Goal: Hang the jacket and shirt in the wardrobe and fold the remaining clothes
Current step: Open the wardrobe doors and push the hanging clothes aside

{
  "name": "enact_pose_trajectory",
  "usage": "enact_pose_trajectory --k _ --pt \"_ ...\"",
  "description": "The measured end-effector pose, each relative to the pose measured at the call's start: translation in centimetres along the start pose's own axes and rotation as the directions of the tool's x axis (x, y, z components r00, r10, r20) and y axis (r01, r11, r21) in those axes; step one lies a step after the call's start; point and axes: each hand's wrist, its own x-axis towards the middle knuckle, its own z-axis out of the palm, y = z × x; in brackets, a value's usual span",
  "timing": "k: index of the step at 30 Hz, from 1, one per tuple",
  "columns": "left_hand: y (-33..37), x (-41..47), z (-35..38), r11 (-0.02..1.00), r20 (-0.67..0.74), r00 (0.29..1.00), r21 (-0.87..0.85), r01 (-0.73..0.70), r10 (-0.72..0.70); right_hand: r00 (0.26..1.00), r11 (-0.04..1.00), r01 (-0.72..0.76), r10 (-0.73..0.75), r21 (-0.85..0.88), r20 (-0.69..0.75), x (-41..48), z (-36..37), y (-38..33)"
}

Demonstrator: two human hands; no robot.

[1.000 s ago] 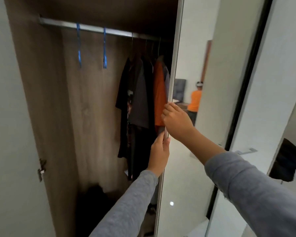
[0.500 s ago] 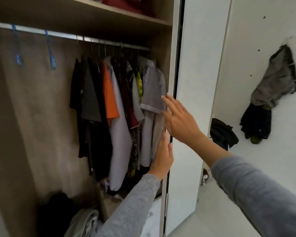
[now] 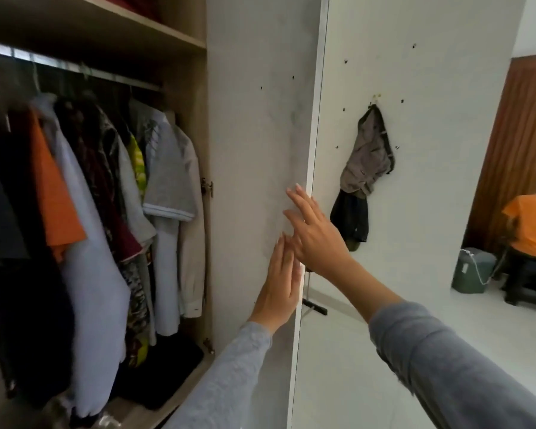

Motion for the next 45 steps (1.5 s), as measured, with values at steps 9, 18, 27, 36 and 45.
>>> enact_pose_trajectory --k 9,18,27,36,45 --pt "-8.2 8.2 4.7 0.957 0.015 0.98 0.213 -0.196 0.198 0.996 0.97 -0.07 0.083 -0.232 0.044 0.8 3.7 6.0" --pt "-13.7 15.7 5.0 0.923 0.028 0.961 0.27 -0.273 0.276 0.955 0.895 -0.255 0.292 -0.366 0.048 2.7 8.7 9.8" --pt "-16.7 17.5 5.2 0.868 0.087 0.943 0.373 -0.329 0.32 0.905 0.855 -0.382 0.423 -0.351 0.046 1.6 13.1 9.7" --pt "-17.0 17.2 3.5 0.828 0.189 0.931 0.427 -0.364 0.312 0.852 0.823 -0.488 0.522 -0.291 0.049 2.5 13.9 8.3" --pt "-15.7 16.1 -1.2 0.881 0.253 0.95 0.385 -0.274 0.184 0.871 0.878 -0.431 0.465 -0.207 0.161 3.0 13.9 6.6"
